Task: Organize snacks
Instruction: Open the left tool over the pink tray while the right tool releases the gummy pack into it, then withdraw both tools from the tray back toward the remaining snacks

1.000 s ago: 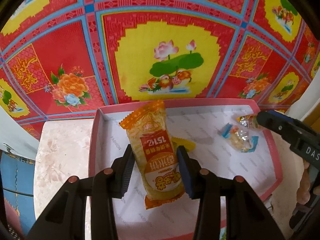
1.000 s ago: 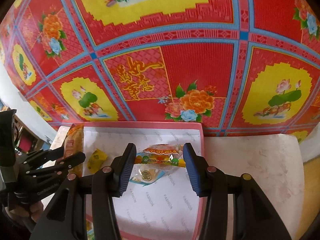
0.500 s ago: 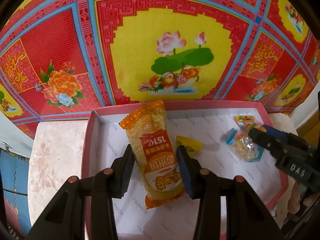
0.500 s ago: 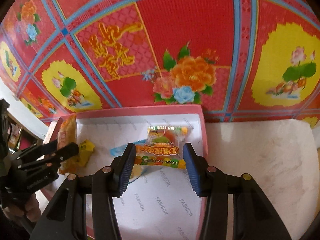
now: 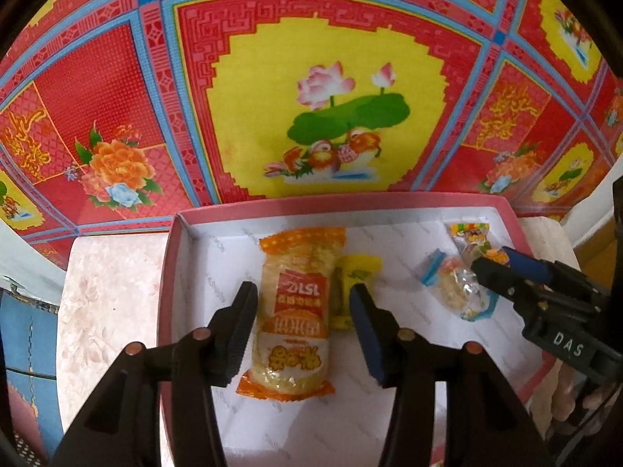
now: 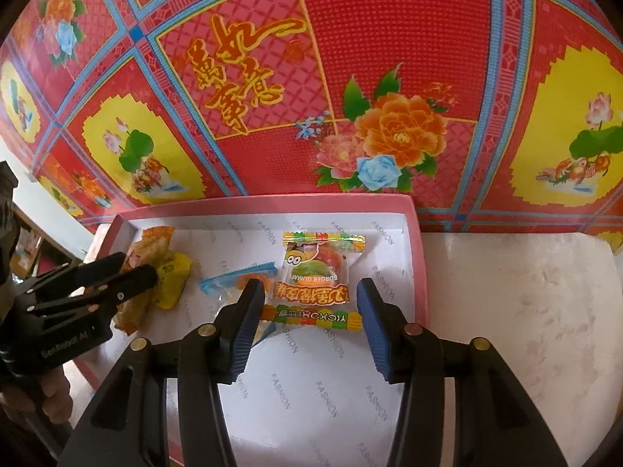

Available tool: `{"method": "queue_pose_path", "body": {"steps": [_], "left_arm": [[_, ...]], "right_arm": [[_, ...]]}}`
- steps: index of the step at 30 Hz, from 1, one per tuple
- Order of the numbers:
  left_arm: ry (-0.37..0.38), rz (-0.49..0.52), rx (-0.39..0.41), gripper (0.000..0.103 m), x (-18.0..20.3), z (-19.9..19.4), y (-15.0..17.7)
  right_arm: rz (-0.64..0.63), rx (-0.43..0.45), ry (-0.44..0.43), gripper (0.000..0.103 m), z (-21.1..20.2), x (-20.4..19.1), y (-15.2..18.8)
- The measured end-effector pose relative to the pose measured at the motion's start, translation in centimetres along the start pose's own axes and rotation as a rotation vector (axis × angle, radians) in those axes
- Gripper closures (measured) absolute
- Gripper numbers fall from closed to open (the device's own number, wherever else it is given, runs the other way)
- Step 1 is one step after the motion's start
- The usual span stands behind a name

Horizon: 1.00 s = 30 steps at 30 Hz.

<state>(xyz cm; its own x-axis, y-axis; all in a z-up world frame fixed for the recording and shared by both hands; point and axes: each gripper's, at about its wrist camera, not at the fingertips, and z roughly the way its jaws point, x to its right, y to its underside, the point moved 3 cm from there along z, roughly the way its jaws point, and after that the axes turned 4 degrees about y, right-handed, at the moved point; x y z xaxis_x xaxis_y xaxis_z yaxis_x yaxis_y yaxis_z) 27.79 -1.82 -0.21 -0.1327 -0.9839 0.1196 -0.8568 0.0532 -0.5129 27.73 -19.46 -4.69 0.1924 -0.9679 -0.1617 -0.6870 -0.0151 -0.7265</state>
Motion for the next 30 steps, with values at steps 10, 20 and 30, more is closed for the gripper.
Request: {"method": "queue_pose_path", "body": {"steps": [10, 20, 30], "left_arm": [[-0.01, 0.001, 0.0, 0.048, -0.6, -2.9, 0.2], [0.065, -0.03, -0.012, 0.045, -0.7, -6.2, 2.1], [0.085, -0.054, -0.017, 0.045, -1.0, -8.1, 4.9]], "right_arm": [[0.012, 0.029, -0.003, 0.035, -2.5, 0.6, 0.0], [0.008, 0.058, 0.016, 0.035, -6.2, 0.4, 1.6], [-0.011, 0.036, 0.008, 0.035, -9.6, 0.3, 5.2]]}}
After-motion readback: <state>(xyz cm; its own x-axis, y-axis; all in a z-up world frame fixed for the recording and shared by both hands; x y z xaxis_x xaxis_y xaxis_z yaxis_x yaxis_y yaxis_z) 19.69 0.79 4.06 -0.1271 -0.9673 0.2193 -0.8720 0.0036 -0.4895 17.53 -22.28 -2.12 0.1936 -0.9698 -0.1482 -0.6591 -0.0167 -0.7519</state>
